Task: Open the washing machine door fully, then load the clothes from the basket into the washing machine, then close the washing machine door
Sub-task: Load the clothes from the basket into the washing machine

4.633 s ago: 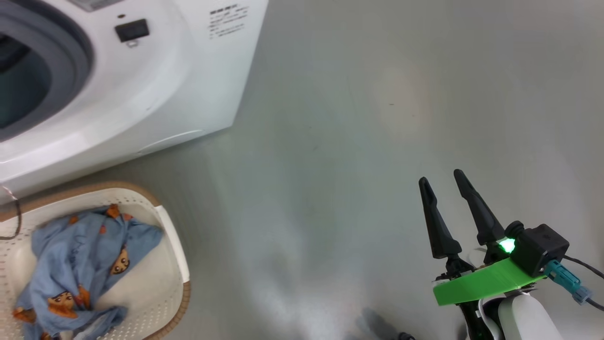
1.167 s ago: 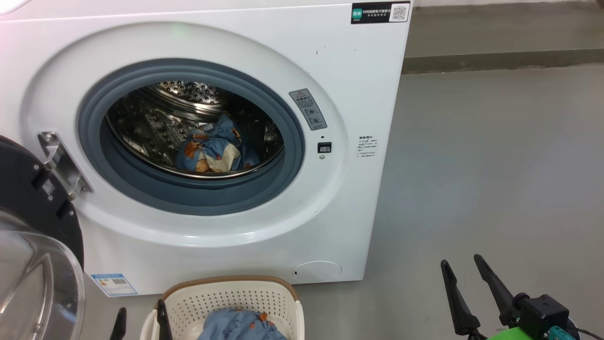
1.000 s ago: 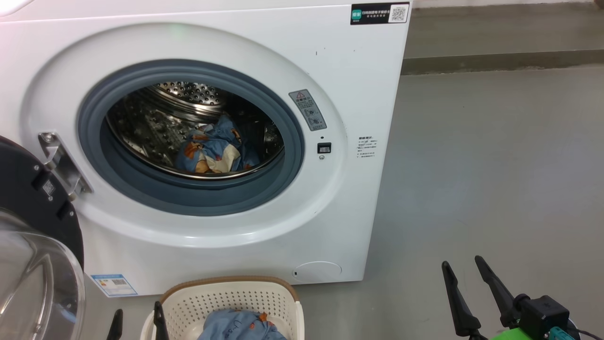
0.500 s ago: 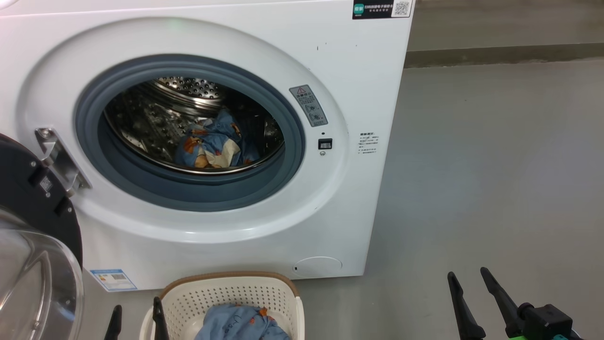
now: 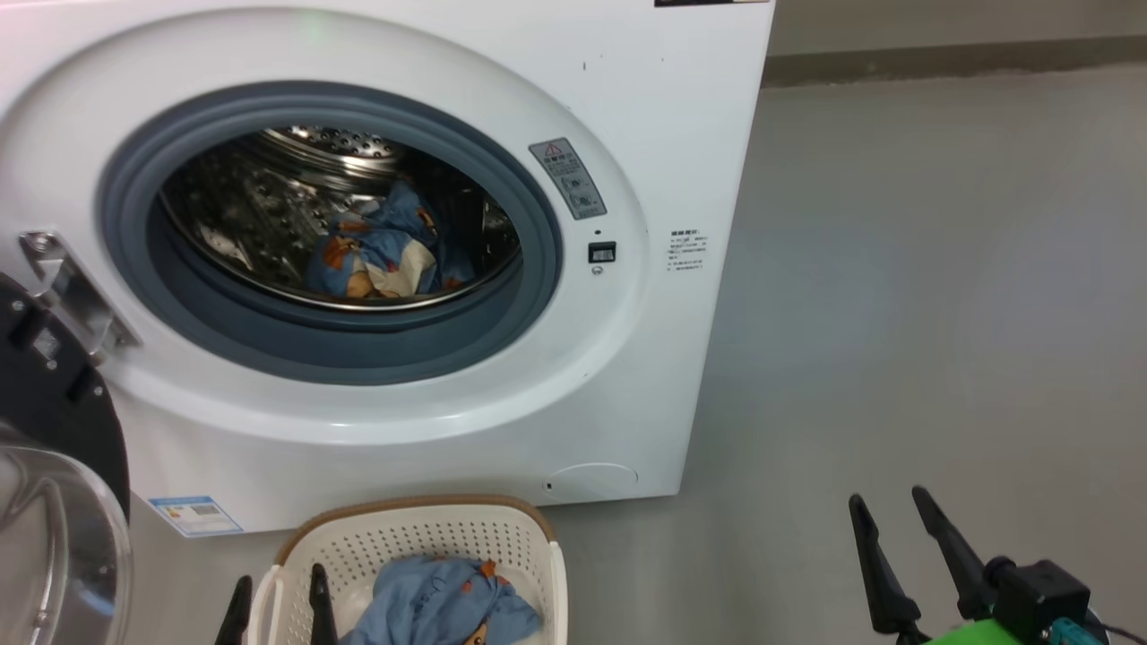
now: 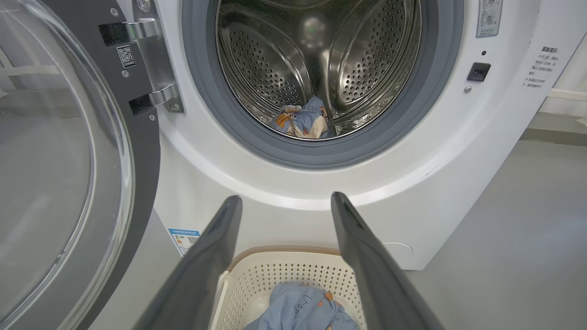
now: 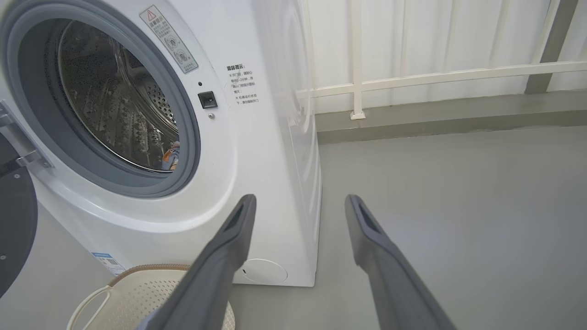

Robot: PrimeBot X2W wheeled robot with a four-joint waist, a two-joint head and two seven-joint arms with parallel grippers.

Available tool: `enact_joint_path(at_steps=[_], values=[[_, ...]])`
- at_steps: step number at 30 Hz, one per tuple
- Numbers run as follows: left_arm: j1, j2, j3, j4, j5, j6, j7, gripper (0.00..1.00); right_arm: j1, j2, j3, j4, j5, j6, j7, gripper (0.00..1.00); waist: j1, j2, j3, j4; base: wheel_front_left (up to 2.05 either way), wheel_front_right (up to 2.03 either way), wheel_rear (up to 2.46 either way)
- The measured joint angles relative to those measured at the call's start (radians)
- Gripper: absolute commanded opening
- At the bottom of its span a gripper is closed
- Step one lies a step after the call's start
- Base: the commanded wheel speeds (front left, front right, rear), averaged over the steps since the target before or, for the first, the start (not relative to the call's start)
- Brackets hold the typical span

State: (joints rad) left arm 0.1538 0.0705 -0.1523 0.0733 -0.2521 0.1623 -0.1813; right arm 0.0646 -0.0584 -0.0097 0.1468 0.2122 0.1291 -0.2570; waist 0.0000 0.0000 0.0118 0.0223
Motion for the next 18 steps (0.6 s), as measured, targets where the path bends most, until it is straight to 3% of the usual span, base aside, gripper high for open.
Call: enact_joint_path(at_steps=[9, 18], values=[[-0.106, 0.021, 0.007, 0.049, -0.062, -0.027, 0.077, 1.0, -0.127, 0.004, 0.025, -0.036, -0.004, 0.0, 0.0, 1.0, 0.0, 0.0, 0.108, -0.039, 0.0, 0.0, 0.0], [-0.267, 0.075, 0.001, 0.189, -0.095, -0.099, 0.17, 1.0, -0.243, 0.006, 0.059, -0.053, -0.009, 0.0, 0.0, 1.0, 0.0, 0.0, 0.257, -0.092, 0.0, 0.0, 0.0]])
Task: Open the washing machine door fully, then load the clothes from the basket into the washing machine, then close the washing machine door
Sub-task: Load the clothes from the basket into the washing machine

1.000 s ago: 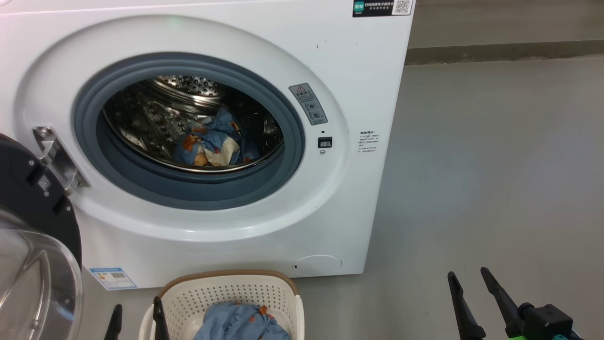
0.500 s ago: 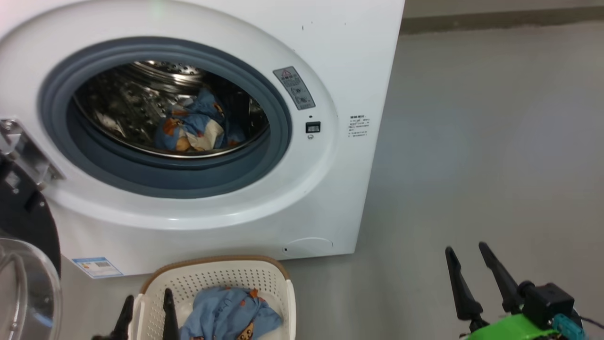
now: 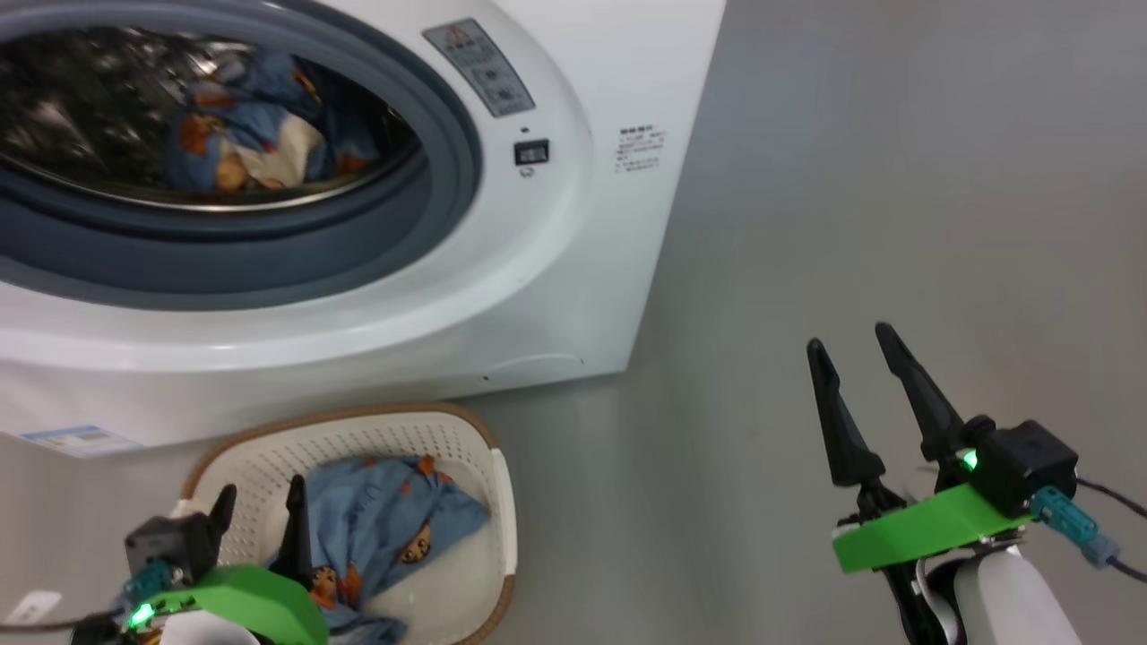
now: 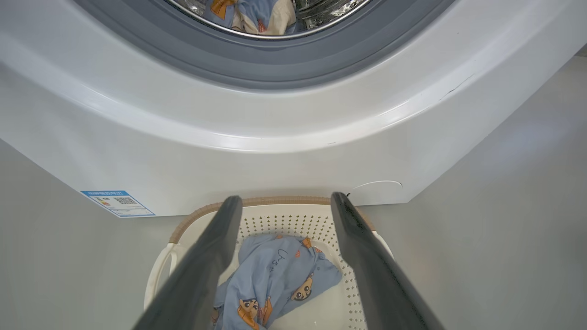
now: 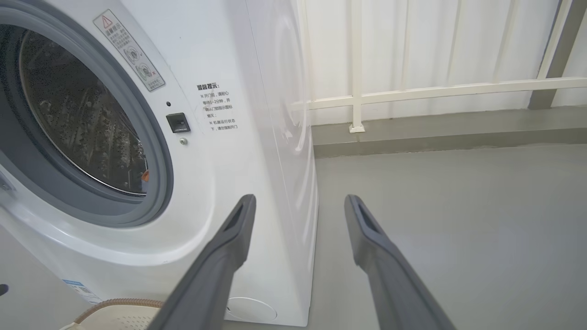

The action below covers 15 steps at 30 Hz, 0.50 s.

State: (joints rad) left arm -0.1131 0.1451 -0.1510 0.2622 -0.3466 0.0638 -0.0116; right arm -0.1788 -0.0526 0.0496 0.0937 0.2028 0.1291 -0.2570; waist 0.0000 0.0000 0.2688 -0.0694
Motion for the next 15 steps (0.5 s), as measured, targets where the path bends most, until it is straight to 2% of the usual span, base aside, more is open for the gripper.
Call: enact_joint_path(at_steps=[11, 15], values=[[-0.183, 0.05, -0.007, 0.299, -0.039, -0.086, 0.112, 1.0, -0.097, -0.001, 0.03, -0.015, 0.052, 0.0, 0.0, 1.0, 0.0, 0.0, 0.173, -0.076, 0.0, 0.0, 0.0], [-0.241, 0.082, -0.013, 0.4, -0.039, -0.097, 0.12, 1.0, -0.122, -0.001, 0.038, -0.021, 0.055, 0.0, 0.0, 1.0, 0.0, 0.0, 0.224, -0.105, 0.0, 0.0, 0.0]])
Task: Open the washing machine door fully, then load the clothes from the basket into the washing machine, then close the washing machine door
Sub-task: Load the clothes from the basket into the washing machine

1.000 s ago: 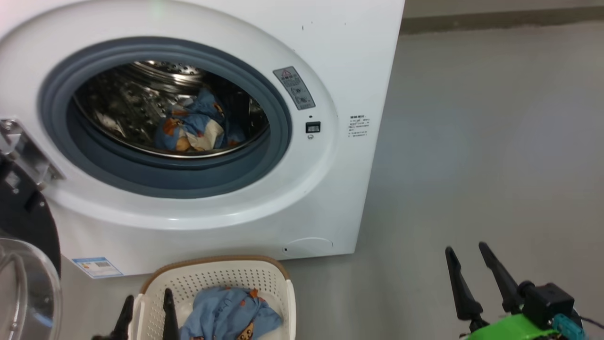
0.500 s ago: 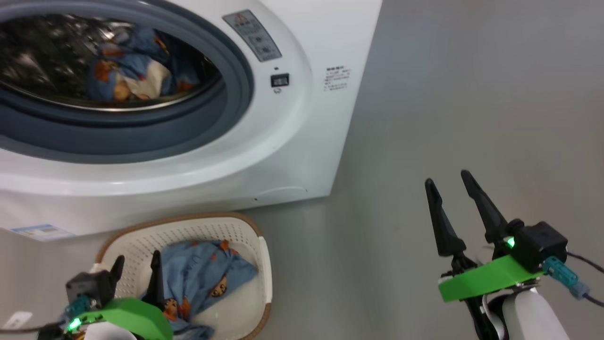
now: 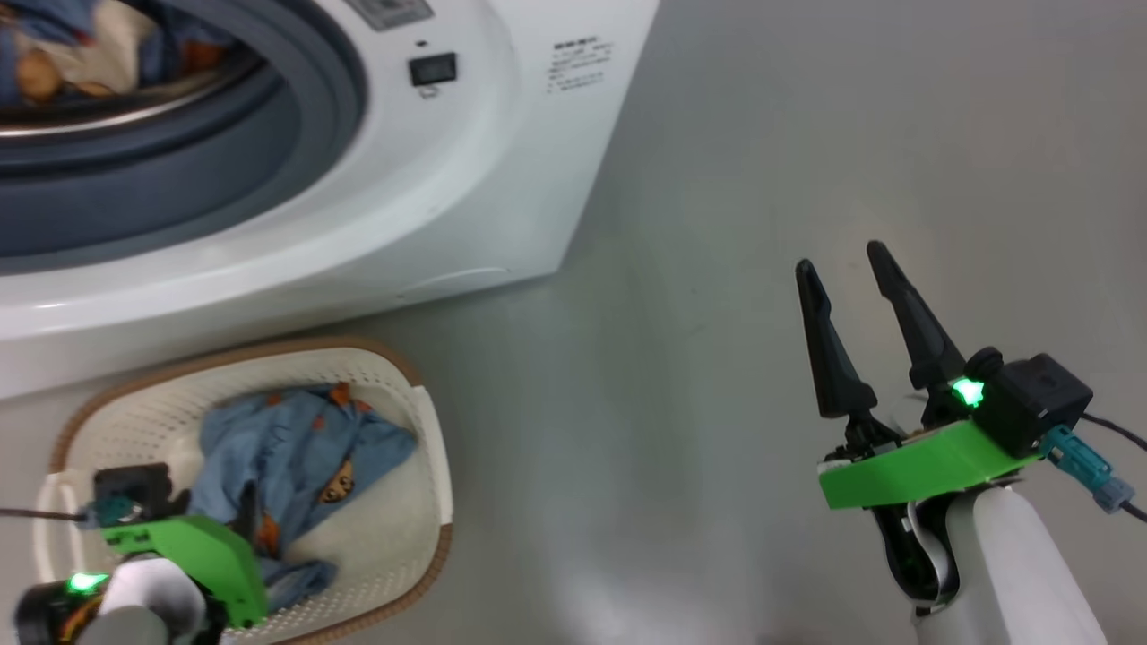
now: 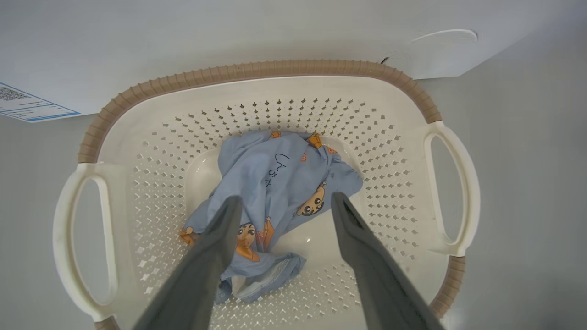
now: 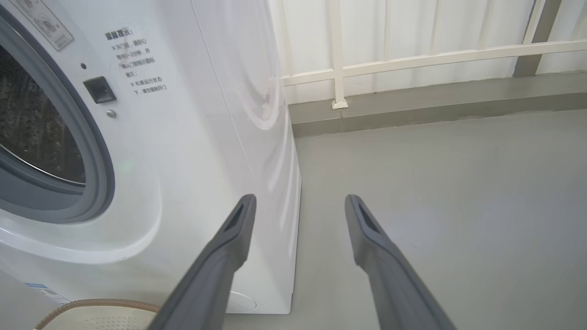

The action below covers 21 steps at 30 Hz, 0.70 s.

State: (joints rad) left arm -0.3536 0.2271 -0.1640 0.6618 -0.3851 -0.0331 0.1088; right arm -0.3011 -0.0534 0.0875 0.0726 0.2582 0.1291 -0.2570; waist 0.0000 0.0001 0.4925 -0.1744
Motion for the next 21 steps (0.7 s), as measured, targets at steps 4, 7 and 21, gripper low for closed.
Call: enact_joint_path(at_steps=[4, 7, 21], values=[[-0.063, 0.029, -0.001, 0.106, 0.009, -0.008, -0.004, 1.0, -0.021, 0.0, 0.003, -0.01, 0.001, 0.0, 0.0, 1.0, 0.0, -0.0001, 0.045, -0.027, 0.0, 0.0, 0.0], [-0.105, 0.038, -0.002, 0.188, 0.015, -0.026, -0.005, 1.0, -0.034, 0.0, 0.007, -0.016, 0.001, 0.0, 0.0, 1.0, 0.0, 0.0, 0.074, -0.045, 0.0, 0.0, 0.0], [-0.268, 0.052, 0.025, 0.45, -0.035, -0.047, -0.045, 1.0, -0.059, 0.001, 0.0, -0.048, -0.006, 0.0, 0.0, 1.0, 0.0, 0.0, 0.185, -0.081, 0.0, 0.0, 0.0]])
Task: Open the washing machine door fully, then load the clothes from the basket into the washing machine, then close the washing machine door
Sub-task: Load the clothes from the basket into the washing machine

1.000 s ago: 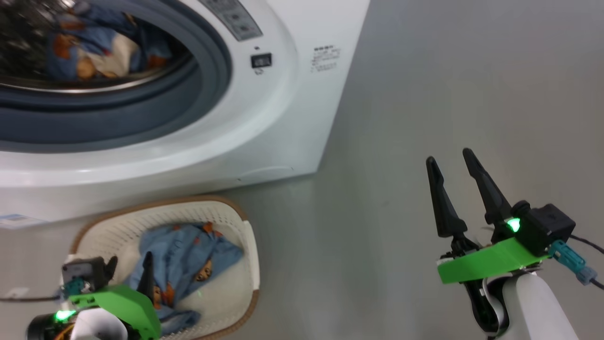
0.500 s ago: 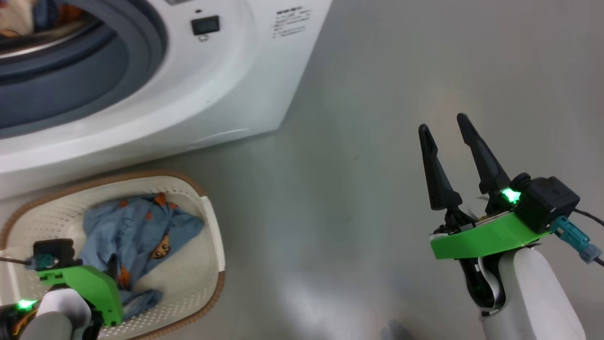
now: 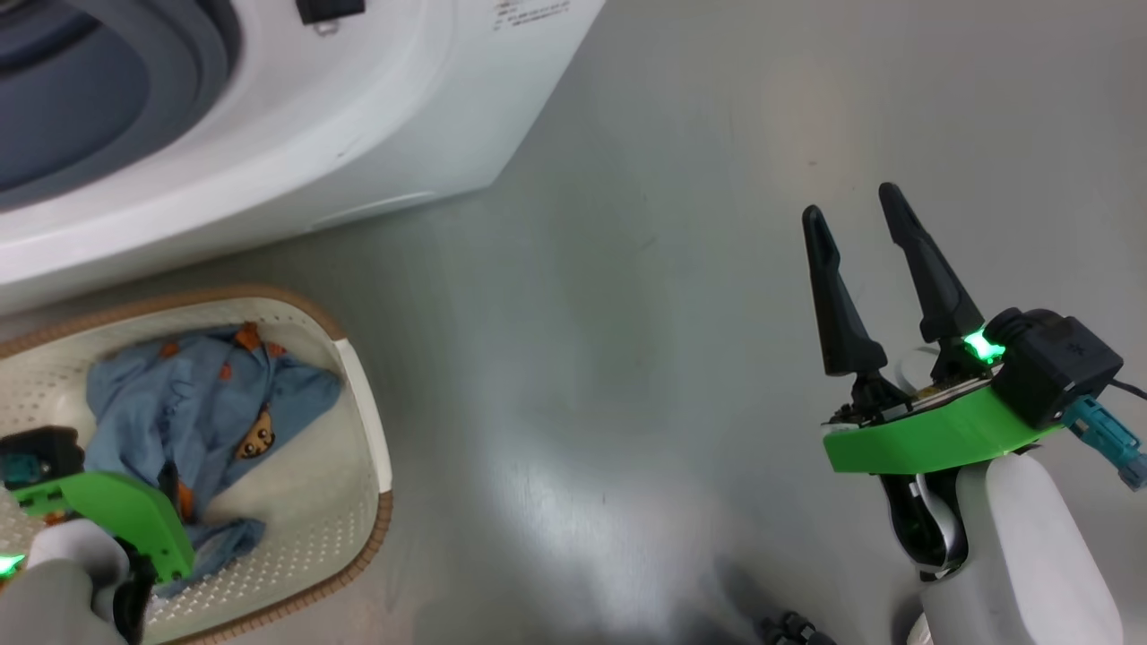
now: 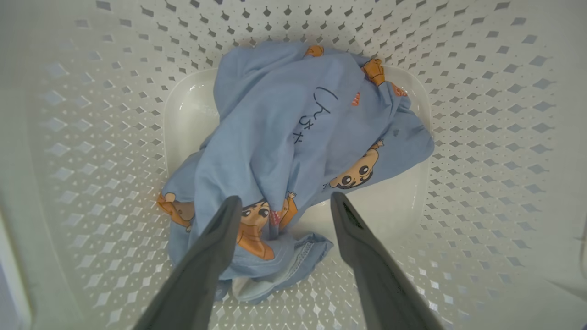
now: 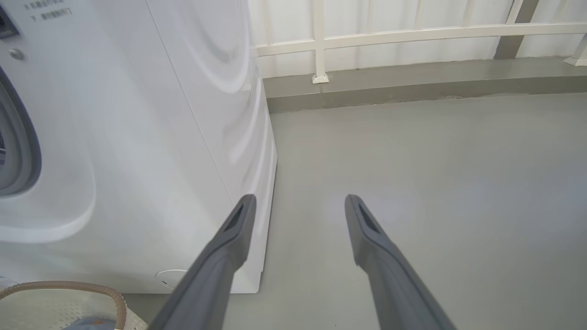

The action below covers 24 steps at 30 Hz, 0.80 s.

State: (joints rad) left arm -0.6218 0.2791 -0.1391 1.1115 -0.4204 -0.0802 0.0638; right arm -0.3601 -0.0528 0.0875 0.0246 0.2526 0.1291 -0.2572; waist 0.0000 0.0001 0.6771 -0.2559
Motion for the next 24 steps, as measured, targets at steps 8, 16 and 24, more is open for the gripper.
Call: enact_joint_path(at_steps=[8, 16, 24], values=[[-0.095, 0.0, -0.006, 0.086, -0.005, -0.014, -0.05, 1.0, -0.011, 0.0, -0.007, -0.016, -0.014, 0.0, 0.0, 1.0, 0.0, 0.0, 0.062, 0.005, 0.0, 0.0, 0.0], [-0.146, 0.005, -0.024, 0.139, -0.002, -0.013, -0.091, 1.0, -0.032, 0.0, -0.009, -0.035, -0.024, 0.0, 0.0, 1.0, 0.0, 0.0, 0.103, 0.011, 0.0, 0.0, 0.0], [-0.183, 0.007, -0.038, 0.159, 0.007, -0.002, -0.12, 1.0, -0.034, 0.0, -0.018, -0.041, -0.024, 0.0, 0.0, 1.0, 0.0, 0.0, 0.131, 0.011, 0.0, 0.0, 0.0]])
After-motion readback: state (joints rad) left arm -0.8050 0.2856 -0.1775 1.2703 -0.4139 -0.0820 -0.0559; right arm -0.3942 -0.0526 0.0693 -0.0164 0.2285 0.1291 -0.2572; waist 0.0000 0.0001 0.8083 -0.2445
